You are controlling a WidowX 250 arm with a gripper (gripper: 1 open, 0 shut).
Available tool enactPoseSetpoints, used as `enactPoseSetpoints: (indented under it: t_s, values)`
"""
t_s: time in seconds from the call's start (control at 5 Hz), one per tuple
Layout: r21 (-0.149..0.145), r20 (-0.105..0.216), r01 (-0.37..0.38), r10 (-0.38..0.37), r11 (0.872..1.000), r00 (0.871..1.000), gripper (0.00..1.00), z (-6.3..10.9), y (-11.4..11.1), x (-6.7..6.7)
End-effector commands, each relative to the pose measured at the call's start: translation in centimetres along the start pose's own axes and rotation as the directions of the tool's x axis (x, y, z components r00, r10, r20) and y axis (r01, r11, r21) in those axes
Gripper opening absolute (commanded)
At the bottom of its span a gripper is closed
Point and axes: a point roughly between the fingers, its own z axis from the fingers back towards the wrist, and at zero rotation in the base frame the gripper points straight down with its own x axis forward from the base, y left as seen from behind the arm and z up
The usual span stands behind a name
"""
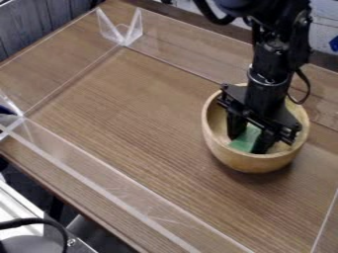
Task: Remove the green block from inside the brown bowl and put it on the table
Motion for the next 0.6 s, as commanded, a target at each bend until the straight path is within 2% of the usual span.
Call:
enactPoseSetpoints:
  t_s: [0.0, 0.4]
  values:
    - [-0.031, 0.085, -0.026, 0.029, 0.999, 0.996, 0.00, 2.7, 0.6, 1.3]
    - [-0.059, 0.076, -0.015, 0.020, 0.998, 0.997, 0.00, 4.0, 1.1, 1.2]
